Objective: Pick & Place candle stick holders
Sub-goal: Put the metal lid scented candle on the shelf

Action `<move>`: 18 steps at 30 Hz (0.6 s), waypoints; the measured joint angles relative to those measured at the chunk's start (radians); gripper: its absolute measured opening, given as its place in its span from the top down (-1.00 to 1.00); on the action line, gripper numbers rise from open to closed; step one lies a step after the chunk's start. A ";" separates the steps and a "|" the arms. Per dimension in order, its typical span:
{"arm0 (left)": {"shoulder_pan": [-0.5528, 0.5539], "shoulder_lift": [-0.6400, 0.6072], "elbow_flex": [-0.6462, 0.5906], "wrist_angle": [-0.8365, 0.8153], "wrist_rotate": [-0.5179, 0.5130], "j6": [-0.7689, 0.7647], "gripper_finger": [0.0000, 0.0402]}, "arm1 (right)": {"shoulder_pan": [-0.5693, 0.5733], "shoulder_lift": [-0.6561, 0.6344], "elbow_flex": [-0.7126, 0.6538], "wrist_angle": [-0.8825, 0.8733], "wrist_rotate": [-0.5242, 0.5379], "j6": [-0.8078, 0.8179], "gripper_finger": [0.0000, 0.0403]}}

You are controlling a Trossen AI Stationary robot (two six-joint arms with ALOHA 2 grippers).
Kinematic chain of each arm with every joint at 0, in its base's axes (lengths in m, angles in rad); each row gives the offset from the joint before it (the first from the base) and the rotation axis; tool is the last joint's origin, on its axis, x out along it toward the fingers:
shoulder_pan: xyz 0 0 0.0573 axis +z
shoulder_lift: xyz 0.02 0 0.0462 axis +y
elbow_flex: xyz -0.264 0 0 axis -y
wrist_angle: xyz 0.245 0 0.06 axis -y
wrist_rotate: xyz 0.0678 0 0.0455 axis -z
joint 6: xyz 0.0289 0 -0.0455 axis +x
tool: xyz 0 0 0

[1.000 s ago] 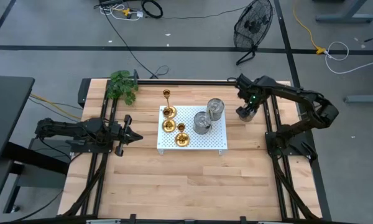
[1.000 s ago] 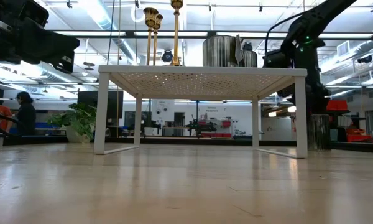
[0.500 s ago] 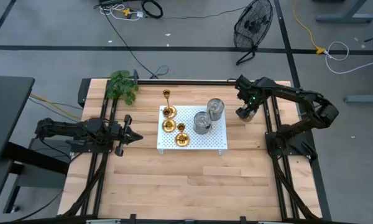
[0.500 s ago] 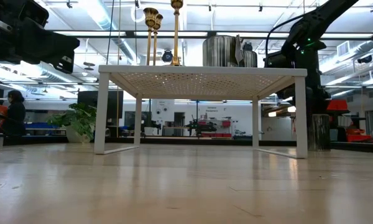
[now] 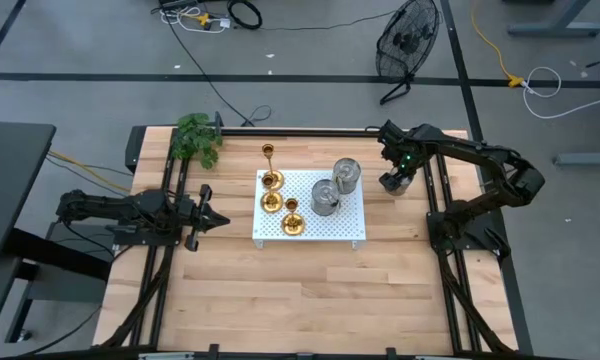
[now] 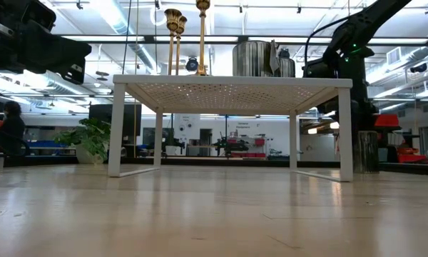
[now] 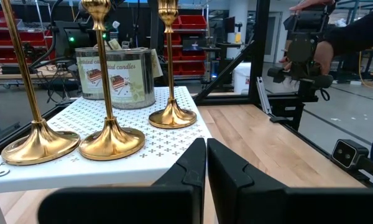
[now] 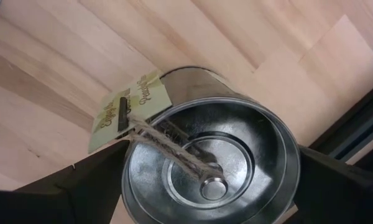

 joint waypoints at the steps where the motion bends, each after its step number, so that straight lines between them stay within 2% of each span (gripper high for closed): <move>1: 0.000 0.000 0.000 0.000 0.000 0.000 0.91 | 0.000 0.000 0.000 0.000 0.000 0.000 -0.99; 13: 0.000 0.000 0.000 0.000 0.000 0.000 0.91 | 0.000 0.000 0.000 0.000 0.000 -0.002 -0.98; 18: 0.000 0.000 0.000 0.000 0.000 0.000 0.91 | 0.000 0.000 0.000 0.000 0.000 -0.004 -0.91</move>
